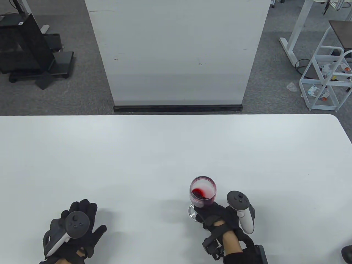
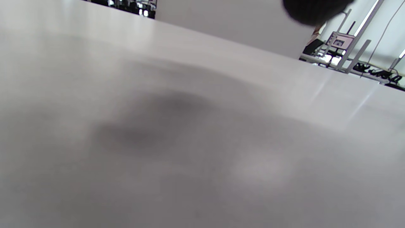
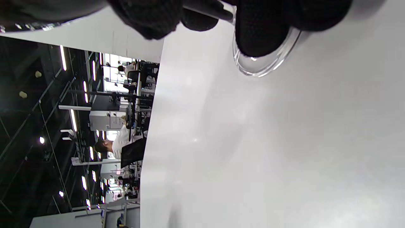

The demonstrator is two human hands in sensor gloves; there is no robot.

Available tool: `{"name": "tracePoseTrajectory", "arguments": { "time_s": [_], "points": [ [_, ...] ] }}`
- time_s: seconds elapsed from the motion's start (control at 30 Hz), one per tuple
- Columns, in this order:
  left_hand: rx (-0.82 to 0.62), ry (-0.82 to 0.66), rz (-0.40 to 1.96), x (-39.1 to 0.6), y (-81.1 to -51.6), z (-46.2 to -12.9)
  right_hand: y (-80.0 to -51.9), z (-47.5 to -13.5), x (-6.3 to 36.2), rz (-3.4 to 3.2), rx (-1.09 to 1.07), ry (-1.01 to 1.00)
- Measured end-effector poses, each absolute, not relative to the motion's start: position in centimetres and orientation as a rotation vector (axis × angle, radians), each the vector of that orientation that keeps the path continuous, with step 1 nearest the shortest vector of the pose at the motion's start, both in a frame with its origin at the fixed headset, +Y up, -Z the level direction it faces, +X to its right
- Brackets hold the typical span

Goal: Shake wine glass on table

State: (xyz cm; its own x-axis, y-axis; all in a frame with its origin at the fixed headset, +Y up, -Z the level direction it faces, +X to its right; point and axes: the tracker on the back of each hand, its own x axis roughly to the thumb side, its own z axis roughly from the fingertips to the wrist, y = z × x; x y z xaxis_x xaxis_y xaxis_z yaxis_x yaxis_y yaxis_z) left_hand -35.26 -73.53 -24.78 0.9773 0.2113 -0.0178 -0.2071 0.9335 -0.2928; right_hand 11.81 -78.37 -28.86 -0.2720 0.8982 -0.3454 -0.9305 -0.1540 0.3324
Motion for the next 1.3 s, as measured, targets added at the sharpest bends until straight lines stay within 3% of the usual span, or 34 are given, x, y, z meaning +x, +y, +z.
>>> {"name": "tracePoseTrajectory", "arguments": {
  "time_s": [0.13, 0.3, 0.43, 0.57, 0.7, 0.83, 0.97, 1.1, 1.23, 1.3],
  "points": [
    [-0.299, -0.011, 0.218, -35.29, -73.52, -24.80, -78.59, -28.75, 11.84, 1.766, -0.153, 0.472],
    [-0.298, -0.012, 0.215, -35.27, -73.54, -24.78, -78.23, -28.85, 12.21, 1.784, -0.115, 0.539],
    [-0.304, -0.011, 0.219, -35.30, -73.58, -24.85, -78.58, -28.67, 11.81, 1.781, -0.158, 0.466],
    [-0.304, -0.014, 0.215, -35.24, -73.58, -24.83, -78.28, -28.88, 11.97, 1.782, -0.102, 0.560],
    [-0.301, -0.010, 0.221, -35.33, -73.57, -24.84, -78.59, -28.67, 11.77, 1.775, -0.154, 0.469],
    [-0.302, -0.011, 0.217, -35.27, -73.56, -24.80, -78.25, -28.83, 12.00, 1.779, -0.098, 0.574],
    [-0.301, -0.010, 0.222, -35.33, -73.58, -24.85, -78.66, -28.57, 11.92, 1.765, -0.159, 0.459],
    [-0.306, -0.013, 0.217, -35.27, -73.63, -24.84, -78.29, -28.80, 11.82, 1.771, -0.107, 0.564],
    [-0.301, -0.011, 0.222, -35.31, -73.56, -24.82, -78.57, -28.54, 11.78, 1.789, -0.177, 0.436],
    [-0.305, -0.011, 0.219, -35.27, -73.58, -24.82, -78.50, -28.61, 11.63, 1.775, -0.151, 0.467]
  ]
}}
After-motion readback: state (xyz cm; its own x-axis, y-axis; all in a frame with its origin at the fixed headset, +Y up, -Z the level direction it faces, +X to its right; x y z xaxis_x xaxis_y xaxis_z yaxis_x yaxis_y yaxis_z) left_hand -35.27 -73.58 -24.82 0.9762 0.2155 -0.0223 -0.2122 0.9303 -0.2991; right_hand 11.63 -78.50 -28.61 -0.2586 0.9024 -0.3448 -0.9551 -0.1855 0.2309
